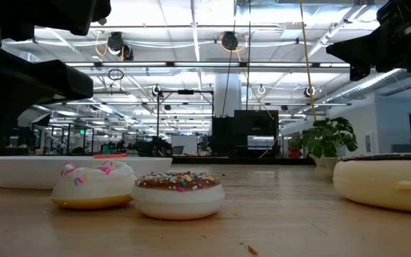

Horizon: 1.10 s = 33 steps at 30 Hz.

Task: Pick & Place donuts
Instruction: Put the small blue donut on the white plate

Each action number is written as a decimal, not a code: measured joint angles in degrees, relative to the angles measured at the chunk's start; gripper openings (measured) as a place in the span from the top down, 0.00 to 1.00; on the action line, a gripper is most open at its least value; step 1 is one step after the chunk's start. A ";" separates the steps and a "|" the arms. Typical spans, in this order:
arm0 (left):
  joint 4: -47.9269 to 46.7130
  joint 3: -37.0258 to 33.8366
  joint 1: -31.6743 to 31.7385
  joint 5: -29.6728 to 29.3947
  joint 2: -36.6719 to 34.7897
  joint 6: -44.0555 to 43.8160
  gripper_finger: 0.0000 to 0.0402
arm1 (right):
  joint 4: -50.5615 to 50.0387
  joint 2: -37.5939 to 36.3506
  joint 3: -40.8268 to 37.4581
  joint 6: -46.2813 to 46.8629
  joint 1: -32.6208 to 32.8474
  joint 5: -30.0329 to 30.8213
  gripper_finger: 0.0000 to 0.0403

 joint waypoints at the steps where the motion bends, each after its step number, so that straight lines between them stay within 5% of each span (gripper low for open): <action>1: -0.46 0.47 0.05 0.35 -0.03 -0.23 0.63 | 0.00 0.00 0.00 0.01 -0.02 0.00 1.00; 8: -4.28 5.80 0.18 0.37 -4.31 -0.70 0.67 | 0.00 0.00 0.00 -0.17 -0.02 -0.02 1.00; 19: -27.09 11.21 0.88 -8.77 -17.37 -13.98 0.57 | 0.00 0.00 -0.02 -0.02 -0.01 0.00 1.00; 33: -28.49 11.26 1.04 -10.92 -20.54 -15.48 0.65 | -1.47 0.00 -0.01 2.31 0.00 -0.07 1.00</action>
